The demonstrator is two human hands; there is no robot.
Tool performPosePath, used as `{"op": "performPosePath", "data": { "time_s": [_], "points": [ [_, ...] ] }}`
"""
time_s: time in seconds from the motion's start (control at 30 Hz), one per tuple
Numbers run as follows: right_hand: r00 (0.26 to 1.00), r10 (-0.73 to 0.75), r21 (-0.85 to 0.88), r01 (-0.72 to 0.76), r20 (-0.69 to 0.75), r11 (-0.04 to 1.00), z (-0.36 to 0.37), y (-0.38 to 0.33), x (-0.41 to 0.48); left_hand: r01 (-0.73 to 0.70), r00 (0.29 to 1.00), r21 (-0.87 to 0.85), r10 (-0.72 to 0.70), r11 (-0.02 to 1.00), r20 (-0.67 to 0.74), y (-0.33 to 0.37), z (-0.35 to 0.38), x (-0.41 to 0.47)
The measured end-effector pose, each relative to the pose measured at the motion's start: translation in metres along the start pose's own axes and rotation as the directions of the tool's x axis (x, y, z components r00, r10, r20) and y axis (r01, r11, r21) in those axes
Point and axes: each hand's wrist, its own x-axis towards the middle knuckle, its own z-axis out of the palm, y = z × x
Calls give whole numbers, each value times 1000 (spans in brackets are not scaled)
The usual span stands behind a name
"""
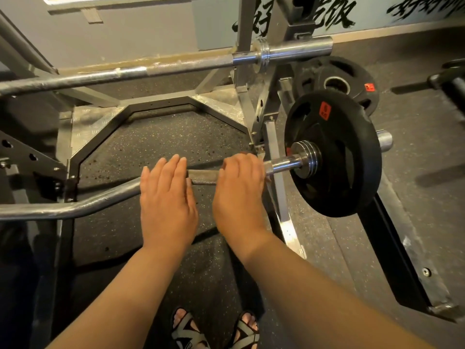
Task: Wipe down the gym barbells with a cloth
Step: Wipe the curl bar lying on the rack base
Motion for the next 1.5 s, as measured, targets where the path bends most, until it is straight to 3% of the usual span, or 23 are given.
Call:
{"op": "performPosePath", "data": {
  "time_s": [0.13,0.2,0.27,0.37,0.5,0.63,0.67,0.73,0.8,0.83,1.0,1.13,1.2,1.3,1.4,1.43,1.5],
  "points": [
    [972,-200,-4,202,127,979,-9,16,4,-48,998,19,47,999,35,-8,-2,-1],
    [966,-233,-37,238,111,971,-17,45,4,-62,998,7,61,998,33,-8,-4,-2],
    [998,-68,15,68,-3,998,-19,57,4,-64,998,-5,65,998,13,-8,-3,-3],
    [976,179,119,-164,-126,979,-3,23,2,-59,998,-9,59,998,-11,-6,0,-4],
    [1000,-26,92,24,15,995,9,-14,-11,-86,996,13,86,996,9,-11,0,-4],
    [963,-241,11,241,118,970,-15,29,0,-141,988,30,139,990,63,-20,-5,-4],
    [970,-226,-15,228,91,974,-19,41,4,-151,987,30,149,988,66,-21,-6,-5],
    [999,-36,36,37,-30,999,-23,55,10,-153,986,16,151,988,68,-24,-8,-6],
    [977,175,134,-159,-123,978,-18,45,11,-154,985,-2,154,988,73,-26,-9,-6],
    [968,214,157,-193,-130,969,-12,32,9,-157,985,-4,157,988,76,-27,-11,-6],
    [999,19,121,-13,-46,993,16,-27,-18,-136,988,21,134,990,72,-39,-18,-7],
    [960,-251,34,249,121,968,-2,14,-8,-107,991,-7,107,994,75,-37,-22,-12],
    [945,-302,-66,312,125,948,-17,47,4,-86,994,-35,88,996,63,-34,-22,-11],
    [998,-65,-43,64,-22,997,-30,73,14,-52,997,-63,55,997,52,-30,-21,-10],
    [982,149,108,-137,-118,985,-17,44,8,-37,998,-75,40,996,46,-27,-20,-11],
    [984,149,118,-137,-98,983,-11,30,4,-36,998,-73,40,997,43,-27,-20,-11],
    [999,9,82,-5,-50,997,-3,12,-4,-43,998,-66,46,997,39,-28,-19,-11]
  ]
}}
